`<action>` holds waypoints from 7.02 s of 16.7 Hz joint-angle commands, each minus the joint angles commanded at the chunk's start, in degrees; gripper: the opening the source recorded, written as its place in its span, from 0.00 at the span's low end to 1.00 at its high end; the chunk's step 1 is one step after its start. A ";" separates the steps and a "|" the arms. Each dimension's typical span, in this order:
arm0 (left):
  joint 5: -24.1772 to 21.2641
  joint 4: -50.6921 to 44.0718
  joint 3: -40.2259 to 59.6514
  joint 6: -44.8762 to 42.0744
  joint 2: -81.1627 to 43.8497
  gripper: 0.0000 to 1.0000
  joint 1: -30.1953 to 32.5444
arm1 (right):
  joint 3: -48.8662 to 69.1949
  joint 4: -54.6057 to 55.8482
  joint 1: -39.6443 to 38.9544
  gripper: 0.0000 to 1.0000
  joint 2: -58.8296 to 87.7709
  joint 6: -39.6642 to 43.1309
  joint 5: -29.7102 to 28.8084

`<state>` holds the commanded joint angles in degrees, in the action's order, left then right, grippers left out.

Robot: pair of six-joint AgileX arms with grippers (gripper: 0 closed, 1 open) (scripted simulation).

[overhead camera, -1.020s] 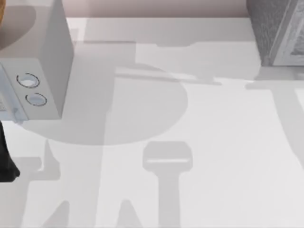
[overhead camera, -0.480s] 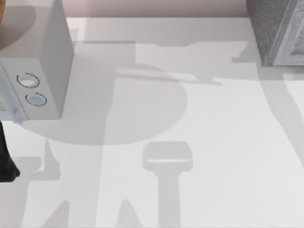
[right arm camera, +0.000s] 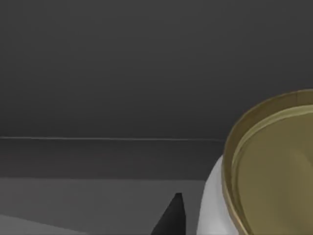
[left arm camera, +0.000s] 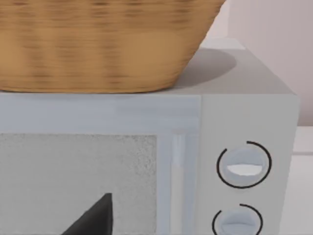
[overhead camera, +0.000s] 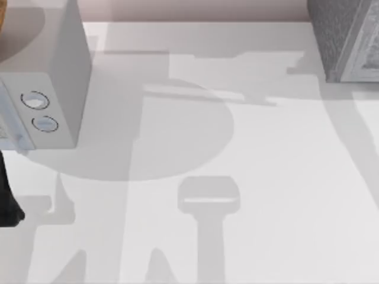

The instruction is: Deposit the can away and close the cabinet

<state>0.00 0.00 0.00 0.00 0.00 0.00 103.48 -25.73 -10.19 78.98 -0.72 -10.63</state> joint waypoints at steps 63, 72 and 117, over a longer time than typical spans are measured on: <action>0.00 0.00 0.00 0.00 0.00 1.00 0.00 | -14.83 9.71 3.66 1.00 -16.42 3.74 13.68; 0.00 0.00 0.00 0.00 0.00 1.00 0.00 | -80.91 22.52 7.80 1.00 -61.93 2.66 13.15; 0.00 0.00 0.00 0.00 0.00 1.00 0.00 | -80.76 92.76 68.61 1.00 9.64 -0.40 69.04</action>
<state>0.00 0.00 0.00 0.00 0.00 0.00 22.72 67.03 58.42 88.62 -1.12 58.41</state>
